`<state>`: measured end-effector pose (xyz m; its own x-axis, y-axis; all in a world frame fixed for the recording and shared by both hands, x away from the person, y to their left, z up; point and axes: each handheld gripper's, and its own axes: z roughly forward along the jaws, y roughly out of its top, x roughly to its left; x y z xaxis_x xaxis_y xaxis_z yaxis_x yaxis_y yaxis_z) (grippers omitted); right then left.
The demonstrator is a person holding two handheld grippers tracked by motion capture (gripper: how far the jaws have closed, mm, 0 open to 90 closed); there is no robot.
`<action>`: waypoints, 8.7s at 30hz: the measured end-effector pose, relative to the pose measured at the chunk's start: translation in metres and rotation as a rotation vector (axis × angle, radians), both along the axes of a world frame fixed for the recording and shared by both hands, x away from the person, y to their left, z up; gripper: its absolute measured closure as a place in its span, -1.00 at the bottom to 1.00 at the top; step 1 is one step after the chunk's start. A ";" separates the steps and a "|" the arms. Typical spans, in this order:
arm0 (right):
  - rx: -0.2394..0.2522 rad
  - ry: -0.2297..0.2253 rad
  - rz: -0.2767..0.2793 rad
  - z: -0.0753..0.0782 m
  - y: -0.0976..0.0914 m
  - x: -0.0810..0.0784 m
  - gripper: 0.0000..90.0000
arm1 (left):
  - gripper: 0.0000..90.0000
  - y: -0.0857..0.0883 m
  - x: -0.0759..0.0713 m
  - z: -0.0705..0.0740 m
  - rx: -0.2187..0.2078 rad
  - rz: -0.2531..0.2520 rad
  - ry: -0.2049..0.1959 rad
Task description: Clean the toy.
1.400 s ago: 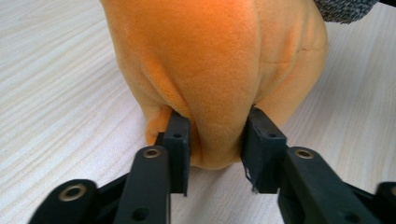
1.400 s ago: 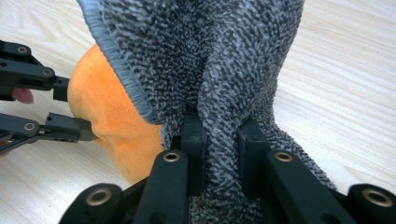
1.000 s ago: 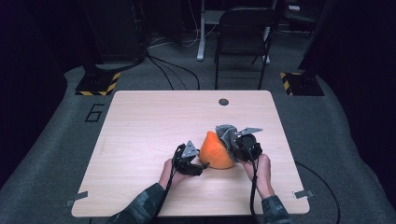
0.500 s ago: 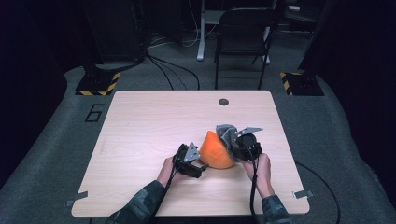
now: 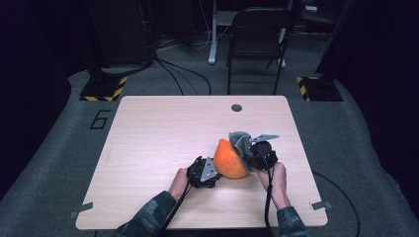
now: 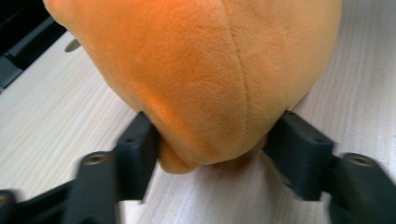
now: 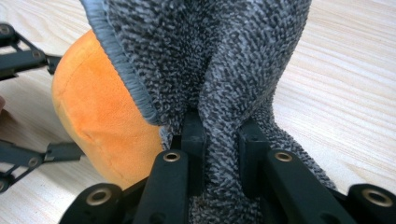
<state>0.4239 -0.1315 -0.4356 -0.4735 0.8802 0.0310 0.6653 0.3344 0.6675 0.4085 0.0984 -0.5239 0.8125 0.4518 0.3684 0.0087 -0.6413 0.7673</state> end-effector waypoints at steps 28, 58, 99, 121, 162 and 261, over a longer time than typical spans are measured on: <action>0.089 0.052 -0.205 -0.014 -0.082 0.011 0.70 | 0.65 0.000 0.000 0.004 -0.117 0.048 0.040; 0.099 -0.105 0.004 0.050 -0.010 -0.026 0.70 | 0.59 0.010 0.007 0.038 -0.307 0.171 0.510; -0.039 0.004 -0.096 -0.010 -0.017 0.002 0.72 | 0.56 0.005 0.006 0.030 -0.271 0.119 0.463; 0.077 -0.033 -0.088 0.026 -0.038 -0.007 0.72 | 0.56 0.006 0.007 0.028 -0.277 0.106 0.449; -0.001 0.054 -0.088 -0.007 -0.025 0.005 0.71 | 0.55 0.003 0.005 0.028 -0.255 0.091 0.432; -0.022 0.045 -0.018 -0.010 -0.004 0.010 0.72 | -0.63 -0.011 0.004 0.000 0.059 -0.028 -0.039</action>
